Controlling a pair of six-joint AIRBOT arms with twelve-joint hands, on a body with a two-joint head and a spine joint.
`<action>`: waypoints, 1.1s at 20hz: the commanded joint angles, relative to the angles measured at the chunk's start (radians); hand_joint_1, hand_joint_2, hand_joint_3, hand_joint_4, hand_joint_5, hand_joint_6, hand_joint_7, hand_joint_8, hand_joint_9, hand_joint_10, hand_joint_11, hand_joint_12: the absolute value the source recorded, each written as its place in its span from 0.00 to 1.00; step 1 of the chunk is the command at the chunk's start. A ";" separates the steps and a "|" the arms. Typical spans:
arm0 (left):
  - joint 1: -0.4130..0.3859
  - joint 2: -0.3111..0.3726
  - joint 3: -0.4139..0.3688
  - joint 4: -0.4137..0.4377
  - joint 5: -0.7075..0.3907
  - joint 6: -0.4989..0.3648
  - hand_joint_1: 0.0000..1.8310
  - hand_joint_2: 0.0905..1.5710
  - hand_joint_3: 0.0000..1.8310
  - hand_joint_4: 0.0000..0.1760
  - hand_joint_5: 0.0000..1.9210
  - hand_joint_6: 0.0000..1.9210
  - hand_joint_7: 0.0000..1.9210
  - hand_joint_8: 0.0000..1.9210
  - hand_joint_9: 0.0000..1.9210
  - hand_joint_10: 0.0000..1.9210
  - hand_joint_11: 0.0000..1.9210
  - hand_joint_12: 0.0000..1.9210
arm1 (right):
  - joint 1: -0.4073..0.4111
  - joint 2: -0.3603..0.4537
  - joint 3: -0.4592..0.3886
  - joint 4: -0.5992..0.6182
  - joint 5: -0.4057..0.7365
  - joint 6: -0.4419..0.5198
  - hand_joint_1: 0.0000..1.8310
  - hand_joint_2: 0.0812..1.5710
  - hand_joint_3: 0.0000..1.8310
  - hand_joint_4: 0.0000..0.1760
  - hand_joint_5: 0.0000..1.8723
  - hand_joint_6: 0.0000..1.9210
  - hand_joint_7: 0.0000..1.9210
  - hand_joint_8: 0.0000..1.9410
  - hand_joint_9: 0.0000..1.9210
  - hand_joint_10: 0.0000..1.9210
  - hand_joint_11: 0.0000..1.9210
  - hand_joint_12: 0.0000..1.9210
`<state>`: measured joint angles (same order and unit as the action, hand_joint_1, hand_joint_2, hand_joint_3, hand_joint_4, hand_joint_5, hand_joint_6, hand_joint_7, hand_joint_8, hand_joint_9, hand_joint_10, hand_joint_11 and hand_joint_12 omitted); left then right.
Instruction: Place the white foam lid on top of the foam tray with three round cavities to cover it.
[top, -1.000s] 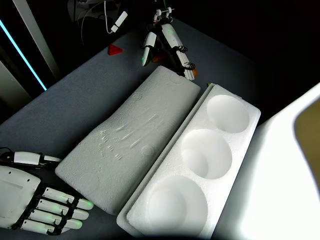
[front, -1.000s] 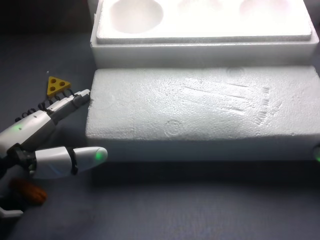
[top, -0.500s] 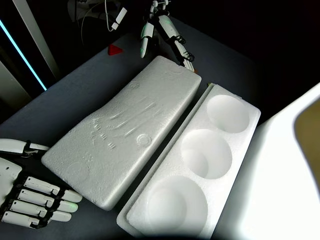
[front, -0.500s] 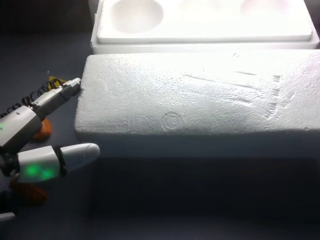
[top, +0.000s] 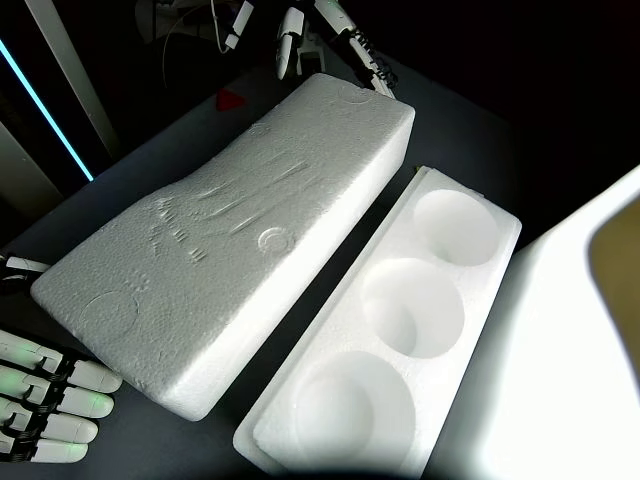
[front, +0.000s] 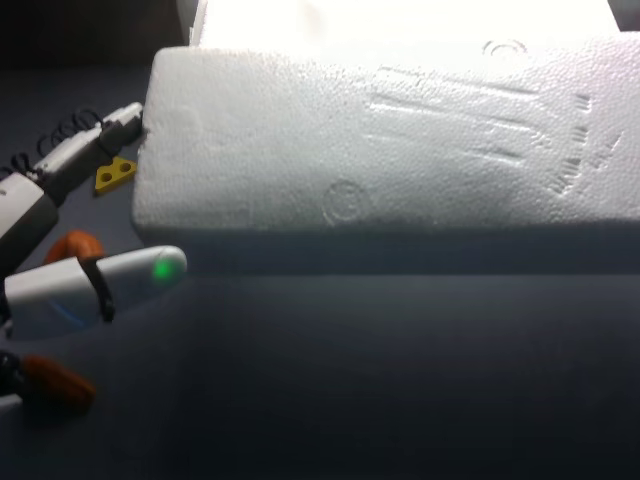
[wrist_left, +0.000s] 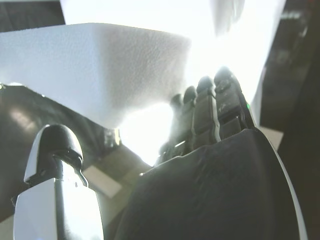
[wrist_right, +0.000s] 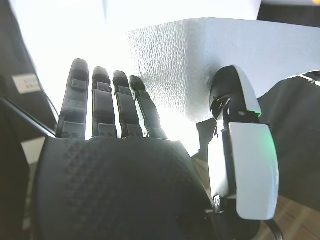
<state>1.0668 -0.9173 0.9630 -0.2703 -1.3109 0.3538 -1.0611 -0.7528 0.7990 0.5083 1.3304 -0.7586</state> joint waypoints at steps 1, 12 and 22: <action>-0.020 0.004 -0.001 0.078 -0.135 -0.004 0.28 0.64 0.00 0.00 0.06 0.00 0.00 0.00 0.00 0.00 0.00 0.00 | 0.018 0.011 0.003 -0.076 0.133 0.010 0.22 0.77 0.00 0.00 0.04 0.00 0.00 0.00 0.01 0.00 0.00 0.47; -0.204 -0.051 0.116 0.101 -0.026 0.008 0.32 0.65 0.00 0.00 0.08 0.01 0.00 0.00 0.00 0.00 0.00 0.00 | 0.160 0.016 0.078 -0.096 0.074 -0.012 0.17 0.76 0.00 0.00 0.05 0.05 0.06 0.01 0.00 0.23 0.00 0.81; -0.371 -0.143 0.276 0.113 0.138 0.011 0.34 0.62 0.00 0.00 0.14 0.00 0.03 0.00 0.02 0.01 0.00 0.46 | 0.334 -0.038 0.200 -0.101 -0.097 -0.037 0.23 0.74 0.00 0.00 0.00 0.26 0.15 0.01 0.00 0.37 0.00 1.00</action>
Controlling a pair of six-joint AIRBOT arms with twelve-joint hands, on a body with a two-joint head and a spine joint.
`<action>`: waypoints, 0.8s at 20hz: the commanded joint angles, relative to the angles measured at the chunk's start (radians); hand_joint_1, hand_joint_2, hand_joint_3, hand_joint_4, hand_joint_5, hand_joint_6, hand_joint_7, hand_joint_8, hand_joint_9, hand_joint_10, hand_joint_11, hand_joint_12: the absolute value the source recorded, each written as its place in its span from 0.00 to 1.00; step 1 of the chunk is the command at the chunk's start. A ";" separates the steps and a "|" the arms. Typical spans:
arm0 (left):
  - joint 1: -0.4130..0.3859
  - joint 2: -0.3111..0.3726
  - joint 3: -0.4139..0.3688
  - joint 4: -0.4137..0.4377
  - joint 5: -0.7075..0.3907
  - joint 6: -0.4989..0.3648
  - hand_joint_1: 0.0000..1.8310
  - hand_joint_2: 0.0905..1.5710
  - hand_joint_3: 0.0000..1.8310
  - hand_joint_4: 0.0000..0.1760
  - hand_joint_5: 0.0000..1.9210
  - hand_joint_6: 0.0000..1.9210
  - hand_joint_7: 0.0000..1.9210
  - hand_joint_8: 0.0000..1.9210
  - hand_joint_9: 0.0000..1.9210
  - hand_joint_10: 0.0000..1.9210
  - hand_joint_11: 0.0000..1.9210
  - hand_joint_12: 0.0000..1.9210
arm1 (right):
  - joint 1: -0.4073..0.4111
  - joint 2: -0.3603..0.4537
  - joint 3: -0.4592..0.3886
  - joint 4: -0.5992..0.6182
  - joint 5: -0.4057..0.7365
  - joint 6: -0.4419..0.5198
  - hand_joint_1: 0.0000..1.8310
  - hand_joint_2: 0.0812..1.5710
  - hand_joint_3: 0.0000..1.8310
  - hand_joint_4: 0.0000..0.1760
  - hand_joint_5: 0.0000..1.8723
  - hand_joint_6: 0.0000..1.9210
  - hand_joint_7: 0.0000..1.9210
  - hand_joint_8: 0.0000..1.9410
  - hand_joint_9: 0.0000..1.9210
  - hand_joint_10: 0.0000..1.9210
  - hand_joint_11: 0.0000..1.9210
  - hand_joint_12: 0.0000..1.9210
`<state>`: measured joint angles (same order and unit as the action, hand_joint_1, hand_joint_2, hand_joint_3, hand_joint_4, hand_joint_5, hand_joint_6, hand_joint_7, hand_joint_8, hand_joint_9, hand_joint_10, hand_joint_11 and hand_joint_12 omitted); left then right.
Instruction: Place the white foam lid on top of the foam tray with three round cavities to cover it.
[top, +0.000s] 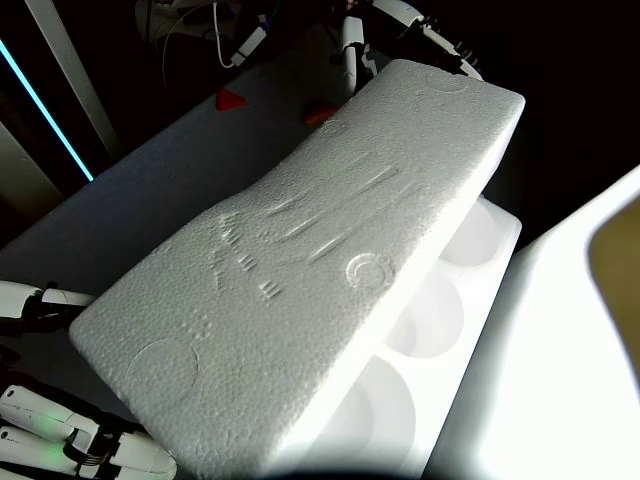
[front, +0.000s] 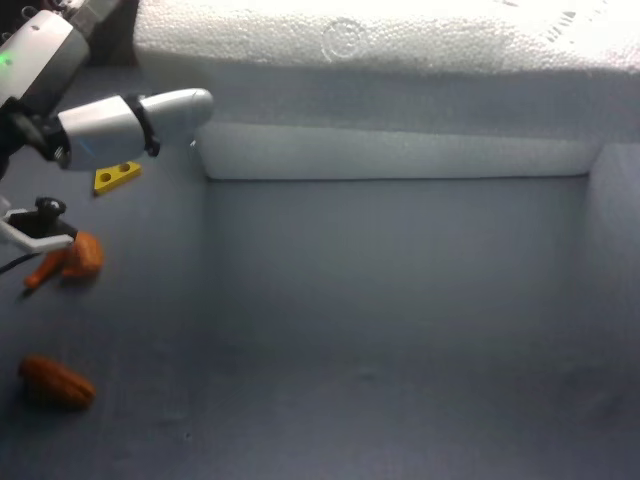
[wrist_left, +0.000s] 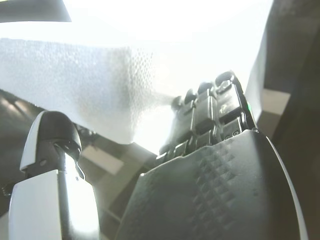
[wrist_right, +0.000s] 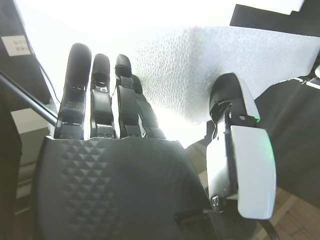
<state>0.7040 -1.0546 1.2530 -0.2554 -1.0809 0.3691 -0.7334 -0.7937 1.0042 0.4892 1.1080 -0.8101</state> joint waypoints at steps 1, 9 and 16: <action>-0.018 -0.017 0.002 0.098 -0.082 -0.011 0.35 0.62 0.00 0.00 0.14 0.00 0.02 0.00 0.02 0.00 0.00 0.48 | 0.030 -0.005 0.011 -0.082 0.098 0.010 0.27 0.75 0.00 0.00 0.00 0.22 0.12 0.01 0.00 0.31 0.00 1.00; -0.092 -0.089 0.104 0.094 0.019 -0.032 0.35 0.64 0.00 0.00 0.11 0.00 0.02 0.00 0.00 0.00 0.00 0.29 | 0.165 -0.064 0.118 -0.090 -0.067 -0.018 0.24 0.81 0.00 0.00 0.00 0.00 0.01 0.01 0.00 0.11 0.00 0.70; -0.119 -0.121 0.158 0.091 0.079 -0.042 0.32 0.66 0.00 0.00 0.09 0.00 0.00 0.00 0.00 0.00 0.00 0.19 | 0.213 -0.101 0.177 -0.091 -0.156 -0.021 0.22 0.81 0.00 0.00 0.00 0.00 0.01 0.00 0.00 0.13 0.00 0.73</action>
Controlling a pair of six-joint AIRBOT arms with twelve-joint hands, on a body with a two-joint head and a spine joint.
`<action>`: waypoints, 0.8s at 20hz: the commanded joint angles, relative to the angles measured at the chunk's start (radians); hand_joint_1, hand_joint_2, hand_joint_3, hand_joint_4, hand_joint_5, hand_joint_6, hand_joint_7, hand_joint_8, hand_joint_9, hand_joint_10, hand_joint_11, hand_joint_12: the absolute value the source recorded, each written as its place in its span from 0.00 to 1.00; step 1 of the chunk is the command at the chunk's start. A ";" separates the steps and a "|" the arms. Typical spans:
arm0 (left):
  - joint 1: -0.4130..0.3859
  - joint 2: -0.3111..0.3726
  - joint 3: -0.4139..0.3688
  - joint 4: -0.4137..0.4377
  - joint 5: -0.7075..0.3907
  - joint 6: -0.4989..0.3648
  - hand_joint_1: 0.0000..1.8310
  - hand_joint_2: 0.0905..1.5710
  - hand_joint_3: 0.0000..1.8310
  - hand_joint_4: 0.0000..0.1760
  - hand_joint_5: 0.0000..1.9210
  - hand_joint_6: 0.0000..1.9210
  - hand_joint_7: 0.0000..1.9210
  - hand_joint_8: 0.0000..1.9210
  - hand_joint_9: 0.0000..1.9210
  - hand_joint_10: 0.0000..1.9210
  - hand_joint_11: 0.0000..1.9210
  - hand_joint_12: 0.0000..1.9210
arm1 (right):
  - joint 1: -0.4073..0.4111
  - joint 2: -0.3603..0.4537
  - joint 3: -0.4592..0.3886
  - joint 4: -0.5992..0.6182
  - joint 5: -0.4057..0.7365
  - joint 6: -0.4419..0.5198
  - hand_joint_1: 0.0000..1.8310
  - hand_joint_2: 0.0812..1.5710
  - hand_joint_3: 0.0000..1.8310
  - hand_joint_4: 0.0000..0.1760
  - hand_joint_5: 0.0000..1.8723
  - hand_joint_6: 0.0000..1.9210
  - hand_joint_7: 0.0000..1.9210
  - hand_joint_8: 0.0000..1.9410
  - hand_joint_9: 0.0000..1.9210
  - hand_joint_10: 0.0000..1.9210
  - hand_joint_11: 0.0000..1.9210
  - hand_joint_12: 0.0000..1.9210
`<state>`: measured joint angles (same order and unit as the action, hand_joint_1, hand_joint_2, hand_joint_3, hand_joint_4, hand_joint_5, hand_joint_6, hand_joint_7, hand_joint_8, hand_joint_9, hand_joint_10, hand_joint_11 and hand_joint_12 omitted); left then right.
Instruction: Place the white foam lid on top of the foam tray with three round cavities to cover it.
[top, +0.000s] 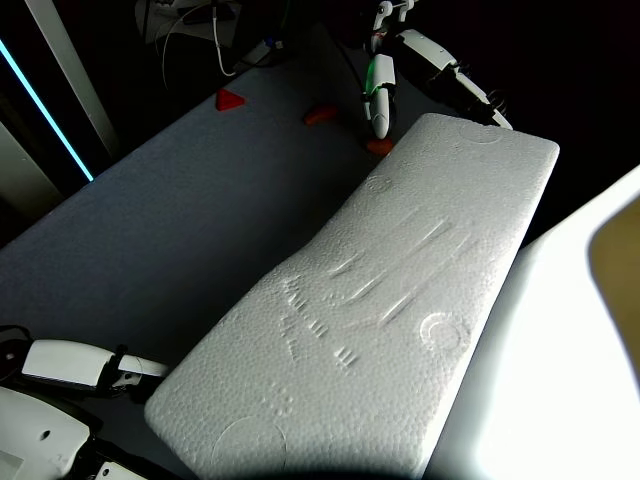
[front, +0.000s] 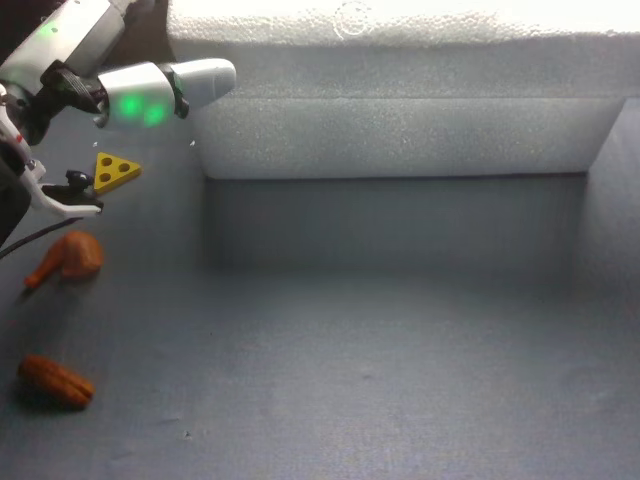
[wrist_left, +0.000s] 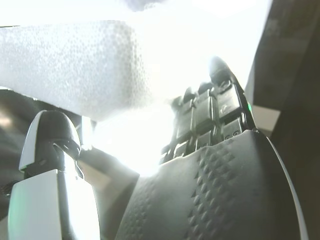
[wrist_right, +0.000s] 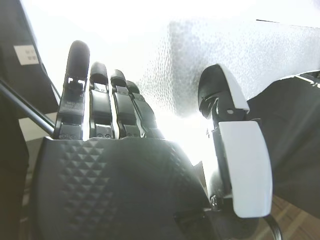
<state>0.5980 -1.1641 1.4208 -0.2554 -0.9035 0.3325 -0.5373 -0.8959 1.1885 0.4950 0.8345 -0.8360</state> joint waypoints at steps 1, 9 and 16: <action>-0.018 -0.012 -0.008 0.091 -0.098 -0.006 0.31 0.66 0.00 0.00 0.09 0.00 0.00 0.00 0.00 0.00 0.00 0.24 | 0.024 -0.006 0.001 -0.096 0.108 0.005 0.24 0.81 0.00 0.00 0.01 0.00 0.01 0.00 0.00 0.14 0.00 0.72; -0.023 -0.010 -0.008 0.089 -0.109 -0.006 0.40 0.67 0.00 0.00 0.10 0.00 0.00 0.00 0.00 0.00 0.00 0.00 | 0.051 -0.030 0.028 -0.100 0.069 0.004 0.27 0.80 0.00 0.00 0.01 0.00 0.02 0.00 0.00 0.10 0.00 0.57; -0.009 -0.002 -0.010 0.062 -0.127 -0.006 0.37 0.66 0.00 0.00 0.10 0.00 0.00 0.00 0.00 0.00 0.00 0.00 | 0.062 -0.052 0.048 -0.100 0.041 0.005 0.24 0.79 0.00 0.00 0.00 0.00 0.01 0.00 0.03 0.03 0.00 0.74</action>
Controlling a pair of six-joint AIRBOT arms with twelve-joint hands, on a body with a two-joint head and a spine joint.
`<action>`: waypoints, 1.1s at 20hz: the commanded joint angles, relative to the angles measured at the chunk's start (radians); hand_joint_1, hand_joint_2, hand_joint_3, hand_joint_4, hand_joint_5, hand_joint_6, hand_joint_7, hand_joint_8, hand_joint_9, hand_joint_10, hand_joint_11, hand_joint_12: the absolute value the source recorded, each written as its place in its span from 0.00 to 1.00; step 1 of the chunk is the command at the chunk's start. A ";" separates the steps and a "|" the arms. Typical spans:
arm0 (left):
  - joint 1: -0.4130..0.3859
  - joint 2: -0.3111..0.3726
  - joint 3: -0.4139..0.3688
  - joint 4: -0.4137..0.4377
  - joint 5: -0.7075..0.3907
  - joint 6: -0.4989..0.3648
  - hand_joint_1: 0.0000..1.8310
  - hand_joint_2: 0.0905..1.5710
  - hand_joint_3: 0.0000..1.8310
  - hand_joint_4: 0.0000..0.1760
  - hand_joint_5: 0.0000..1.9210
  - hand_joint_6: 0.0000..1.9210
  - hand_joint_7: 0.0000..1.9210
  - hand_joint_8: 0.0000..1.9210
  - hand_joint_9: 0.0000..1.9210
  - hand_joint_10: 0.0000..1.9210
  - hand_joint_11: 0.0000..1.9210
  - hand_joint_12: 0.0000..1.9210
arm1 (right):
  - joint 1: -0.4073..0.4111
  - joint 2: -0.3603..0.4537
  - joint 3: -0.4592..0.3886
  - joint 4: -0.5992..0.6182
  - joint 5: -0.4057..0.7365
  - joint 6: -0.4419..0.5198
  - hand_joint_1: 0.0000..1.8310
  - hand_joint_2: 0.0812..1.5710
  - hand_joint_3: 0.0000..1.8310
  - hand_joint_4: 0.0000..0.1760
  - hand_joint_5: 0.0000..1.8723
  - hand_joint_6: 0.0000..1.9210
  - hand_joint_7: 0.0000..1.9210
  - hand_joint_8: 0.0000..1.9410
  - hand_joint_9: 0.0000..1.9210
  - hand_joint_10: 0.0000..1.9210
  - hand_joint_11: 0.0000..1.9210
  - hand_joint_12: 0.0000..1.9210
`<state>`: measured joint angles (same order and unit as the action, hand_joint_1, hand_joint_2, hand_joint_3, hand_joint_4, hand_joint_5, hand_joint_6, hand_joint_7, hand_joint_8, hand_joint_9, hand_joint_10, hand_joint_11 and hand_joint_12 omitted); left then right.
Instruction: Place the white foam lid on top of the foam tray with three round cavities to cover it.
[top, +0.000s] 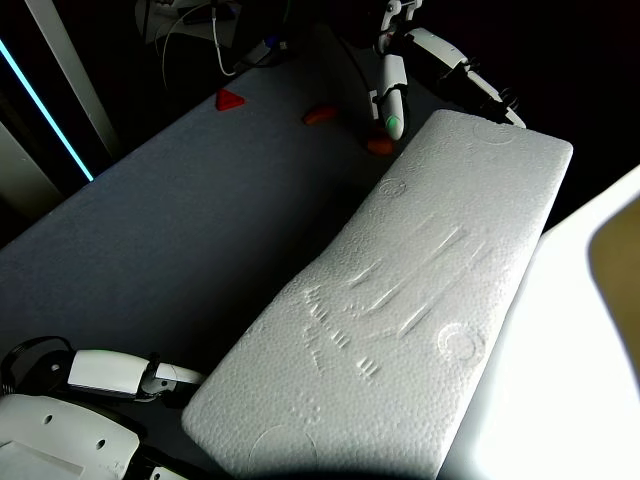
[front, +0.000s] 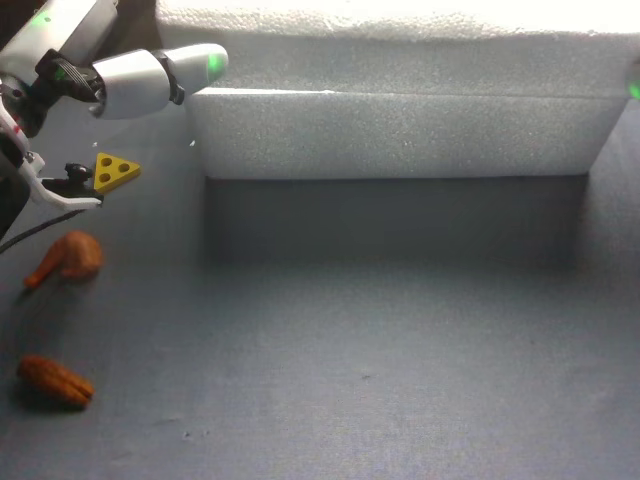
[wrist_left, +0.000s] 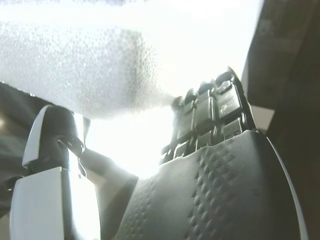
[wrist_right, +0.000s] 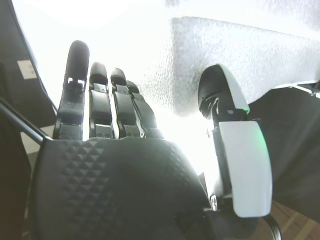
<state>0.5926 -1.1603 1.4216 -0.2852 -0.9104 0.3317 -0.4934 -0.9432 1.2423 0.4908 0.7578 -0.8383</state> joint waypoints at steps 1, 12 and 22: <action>0.000 -0.003 -0.012 0.087 -0.124 -0.006 0.37 0.66 0.00 0.00 0.10 0.00 0.00 0.00 0.00 0.00 0.00 0.00 | 0.019 -0.006 -0.005 -0.096 0.116 0.007 0.25 0.79 0.00 0.00 0.00 0.00 0.01 0.00 0.01 0.06 0.00 0.73; 0.013 -0.016 0.012 0.062 -0.086 -0.007 0.35 0.66 0.00 0.00 0.06 0.00 0.00 0.00 0.00 0.00 0.00 0.02 | 0.024 -0.018 0.020 -0.091 0.082 0.008 0.26 0.79 0.00 0.00 0.00 0.00 0.03 0.01 0.02 0.02 0.00 0.16; 0.015 -0.024 0.047 0.033 -0.026 0.003 0.30 0.61 0.00 0.09 0.00 0.00 0.00 0.00 0.01 0.00 0.00 0.65 | 0.024 -0.006 0.023 -0.065 0.077 0.001 0.24 0.81 0.01 0.00 0.00 0.00 0.00 0.00 0.00 0.00 0.00 0.00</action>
<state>0.6159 -1.1809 1.4715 -0.2840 -0.8478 0.3363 -0.4862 -0.9550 1.2675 0.4770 0.7273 -0.8375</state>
